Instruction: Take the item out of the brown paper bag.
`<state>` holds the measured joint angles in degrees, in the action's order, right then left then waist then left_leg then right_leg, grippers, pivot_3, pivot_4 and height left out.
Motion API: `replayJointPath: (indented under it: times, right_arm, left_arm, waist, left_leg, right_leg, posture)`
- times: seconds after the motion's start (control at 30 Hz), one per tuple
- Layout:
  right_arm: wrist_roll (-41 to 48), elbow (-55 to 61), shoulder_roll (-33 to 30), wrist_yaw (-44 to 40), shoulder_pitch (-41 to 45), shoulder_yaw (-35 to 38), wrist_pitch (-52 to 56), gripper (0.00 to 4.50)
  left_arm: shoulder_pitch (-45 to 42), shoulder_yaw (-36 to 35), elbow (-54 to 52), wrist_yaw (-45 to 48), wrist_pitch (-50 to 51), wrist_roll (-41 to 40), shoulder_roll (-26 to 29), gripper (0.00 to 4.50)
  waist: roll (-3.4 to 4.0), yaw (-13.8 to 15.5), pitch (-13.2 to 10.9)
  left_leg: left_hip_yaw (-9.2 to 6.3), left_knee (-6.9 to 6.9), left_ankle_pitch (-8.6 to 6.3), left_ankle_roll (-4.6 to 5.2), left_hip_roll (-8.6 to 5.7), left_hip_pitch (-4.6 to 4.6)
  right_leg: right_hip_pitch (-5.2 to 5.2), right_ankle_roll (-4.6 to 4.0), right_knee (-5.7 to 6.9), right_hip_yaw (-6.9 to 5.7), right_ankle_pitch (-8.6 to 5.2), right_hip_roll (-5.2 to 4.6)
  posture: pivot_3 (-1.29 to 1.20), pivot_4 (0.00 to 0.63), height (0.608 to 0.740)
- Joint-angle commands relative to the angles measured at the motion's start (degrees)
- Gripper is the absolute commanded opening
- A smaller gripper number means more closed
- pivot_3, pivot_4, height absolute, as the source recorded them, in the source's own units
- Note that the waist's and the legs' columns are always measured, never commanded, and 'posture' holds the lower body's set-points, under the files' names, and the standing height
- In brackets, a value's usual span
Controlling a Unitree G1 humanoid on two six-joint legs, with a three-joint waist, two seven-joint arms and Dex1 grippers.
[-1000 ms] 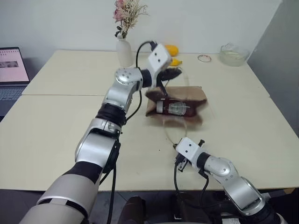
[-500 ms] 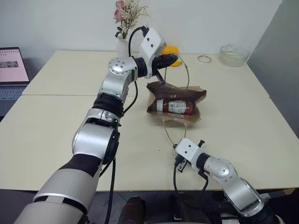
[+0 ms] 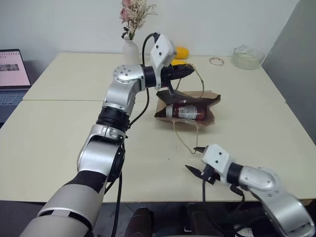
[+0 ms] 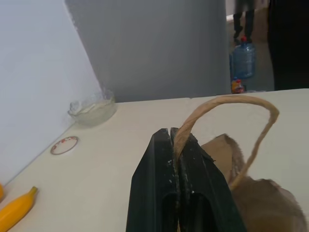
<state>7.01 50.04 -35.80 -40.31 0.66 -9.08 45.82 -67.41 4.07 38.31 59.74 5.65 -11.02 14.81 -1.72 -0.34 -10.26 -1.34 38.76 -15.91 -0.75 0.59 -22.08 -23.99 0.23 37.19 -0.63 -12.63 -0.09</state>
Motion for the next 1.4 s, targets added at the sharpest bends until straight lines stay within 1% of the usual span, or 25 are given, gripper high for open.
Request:
replayJointPath:
  times: [0.03,0.13,0.23,0.27,0.37,0.43,0.53,0.67,0.73,0.83,0.87,0.9,1.1,1.23,1.4]
  right_arm:
    - [4.54,4.58,-5.51,-4.25,1.15,6.54,2.51,3.4]
    - [9.88,6.48,-8.84,-7.15,0.35,12.89,5.25,3.4]
    - [13.87,7.6,-10.5,-8.59,-0.79,16.21,6.08,3.4]
    - [14.79,7.52,-10.37,-8.37,-0.6,16.75,6.0,3.4]
    - [16.51,5.53,-7.32,-4.41,4.84,16.73,5.78,3.4]
    - [15.91,4.05,-4.67,-0.88,10.44,14.4,5.43,3.4]
    - [14.2,1.77,-2.35,2.62,17.43,8.86,5.31,3.4]
    - [9.62,-3.28,-1.13,6.04,23.47,0.61,4.15,3.4]
    - [7.1,-5.72,-1.19,7.71,24.76,-1.95,3.92,3.4]
    - [3.18,-8.68,-1.71,10.07,25.04,-4.66,3.25,3.99]
    - [2.13,-9.69,-1.2,10.96,25.48,-5.13,2.96,4.34]
    - [1.48,-10.36,-0.76,11.53,25.8,-5.35,2.74,4.47]
    - [-0.66,-14.34,1.99,12.33,28.32,-6.99,2.46,4.47]
    - [-1.76,-20.25,6.34,14.58,30.94,-7.27,3.27,4.47]
    - [-6.67,-30.2,7.43,13.48,35.01,-12.41,-2.61,4.47]
  left_arm:
    - [0.35,-0.69,-4.8,1.36,-0.32,-1.66,0.05,0.0]
    - [1.47,-0.58,-7.1,2.7,0.07,-2.3,0.34,0.0]
    - [2.2,-0.63,-8.49,3.16,0.5,-2.65,0.43,0.0]
    - [2.3,-0.77,-8.83,3.12,0.94,-3.0,0.37,0.0]
    - [2.53,-1.16,-10.32,3.03,2.61,-4.19,0.33,0.0]
    - [2.58,-1.59,-11.66,2.8,4.68,-5.23,0.5,0.0]
    - [2.54,-1.71,-13.12,1.88,6.48,-5.78,0.82,0.0]
    - [2.71,-1.57,-14.31,0.91,7.55,-6.06,0.88,0.0]
    - [2.83,-1.55,-14.56,0.59,7.59,-6.01,0.97,0.0]
    - [3.44,-1.52,-15.22,0.32,7.46,-5.87,1.44,0.0]
    - [3.68,-1.36,-15.4,0.28,7.11,-5.64,1.58,0.0]
    - [3.83,-1.22,-15.5,0.23,6.85,-5.47,1.66,0.0]
    - [4.02,-1.3,-16.0,-0.04,7.26,-5.92,1.37,0.0]
    - [3.74,-1.35,-15.76,-0.37,6.99,-5.95,0.97,0.0]
    - [3.89,-1.39,-15.96,-0.72,6.87,-6.05,0.8,0.0]
  waist:
    - [0.02,0.03,-0.01]
    - [0.01,0.11,-0.01]
    - [0.01,0.13,-0.02]
    - [0.01,0.13,-0.02]
    - [-0.01,-0.04,-0.03]
    - [0.0,-0.11,-0.03]
    - [0.0,-0.11,-0.03]
    - [0.03,-0.07,-0.04]
    - [0.03,0.06,-0.04]
    - [0.03,0.24,-0.04]
    - [0.03,0.22,-0.04]
    - [0.03,0.21,-0.04]
    - [0.03,0.18,-0.05]
    - [0.03,0.17,-0.05]
    - [0.04,0.12,-0.05]
  left_leg:
    - [0.01,0.0,0.0,0.0,-0.01,0.01]
    - [0.03,-0.01,0.0,0.0,-0.01,0.01]
    - [0.05,-0.02,0.0,0.0,0.0,-0.02]
    - [0.05,-0.02,0.0,0.0,0.01,-0.03]
    - [0.04,-0.01,0.0,0.0,0.01,-0.01]
    - [0.03,0.0,0.0,0.0,0.0,0.05]
    - [0.02,-0.01,0.0,0.0,0.01,0.05]
    - [0.02,-0.04,0.0,0.0,0.01,-0.08]
    - [0.02,-0.03,0.0,0.0,-0.02,-0.15]
    - [0.01,0.0,0.0,0.0,-0.05,-0.27]
    - [0.01,0.01,0.0,0.0,-0.05,-0.29]
    - [0.02,0.01,0.0,0.0,-0.05,-0.29]
    - [0.01,0.01,0.01,0.01,-0.01,-0.27]
    - [0.02,0.01,0.01,0.01,0.01,-0.27]
    - [0.03,0.02,0.01,0.01,-0.02,-0.26]
  right_leg:
    - [0.0,0.0,0.02,0.01,0.0,0.0]
    - [0.01,0.0,-0.01,-0.01,0.0,-0.01]
    - [0.0,0.0,-0.03,0.02,0.0,-0.01]
    - [0.0,0.0,-0.03,0.02,0.0,0.0]
    - [-0.01,0.0,0.01,0.02,0.0,0.0]
    - [-0.01,0.05,0.04,0.06,0.03,0.0]
    - [-0.02,0.06,0.03,0.06,0.04,0.0]
    - [-0.09,0.05,-0.03,0.07,0.03,0.0]
    - [-0.13,0.05,-0.06,0.08,0.03,-0.04]
    - [-0.17,0.05,-0.11,0.08,0.03,-0.08]
    - [-0.18,0.05,-0.12,0.07,0.03,-0.09]
    - [-0.18,0.05,-0.12,0.09,0.03,-0.1]
    - [-0.19,0.04,-0.03,0.06,0.04,-0.05]
    - [-0.19,0.03,0.0,0.07,0.04,-0.02]
    - [-0.2,0.02,0.0,0.06,0.05,-0.05]
  posture:
    - [0.0,0.15,0.74]
    - [0.0,0.15,0.74]
    - [0.0,0.15,0.74]
    - [0.0,0.15,0.74]
    - [0.0,0.15,0.74]
    - [0.0,0.15,0.74]
    - [0.0,0.15,0.74]
    - [0.0,0.15,0.74]
    - [0.0,0.15,0.74]
    - [0.0,0.15,0.74]
    - [0.0,0.15,0.74]
    - [0.0,0.15,0.74]
    - [0.0,0.15,0.74]
    - [0.0,0.15,0.74]
    - [0.0,0.15,0.74]
